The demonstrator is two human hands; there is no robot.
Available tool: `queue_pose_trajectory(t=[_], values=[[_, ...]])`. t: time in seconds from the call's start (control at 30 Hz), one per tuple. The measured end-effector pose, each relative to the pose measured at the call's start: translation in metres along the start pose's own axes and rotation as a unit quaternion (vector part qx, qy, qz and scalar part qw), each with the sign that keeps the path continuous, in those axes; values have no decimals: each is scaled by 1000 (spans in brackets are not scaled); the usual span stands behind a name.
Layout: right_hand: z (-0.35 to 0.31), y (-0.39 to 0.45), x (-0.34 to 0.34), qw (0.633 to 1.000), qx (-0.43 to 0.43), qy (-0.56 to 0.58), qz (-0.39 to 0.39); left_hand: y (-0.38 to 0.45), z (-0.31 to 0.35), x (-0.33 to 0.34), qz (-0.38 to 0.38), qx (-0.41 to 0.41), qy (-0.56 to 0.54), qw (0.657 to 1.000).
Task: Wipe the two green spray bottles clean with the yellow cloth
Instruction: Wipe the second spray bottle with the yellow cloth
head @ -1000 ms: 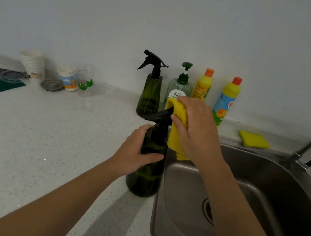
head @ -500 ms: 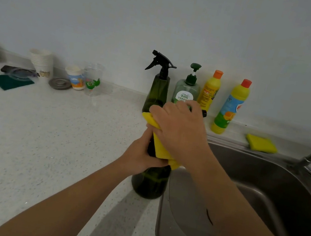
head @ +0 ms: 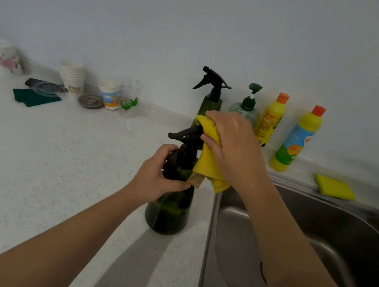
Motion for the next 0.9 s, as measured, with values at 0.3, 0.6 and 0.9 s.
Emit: queue_pose_trajectory(t=[0.3,0.6,0.9], values=[[-34,37,33,986,-17,160,38,10,0,-62,-14,-45,-48,998],[-40,28,56,910,142,369,127,11,-15,-63,-67,-48,-78,994],[-35,-6,96,859,275,428,55,11,-15,-60,-92,-46,-95,990]])
Point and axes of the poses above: each hand's wrist, its own y-axis towards the middle knuckle, its own x-axis out of the palm, z = x × y, the point moved 4 cm from there along y, towards the middle knuckle, and after that the axes turned 13 degrees about -y, right-handed, at the moved point
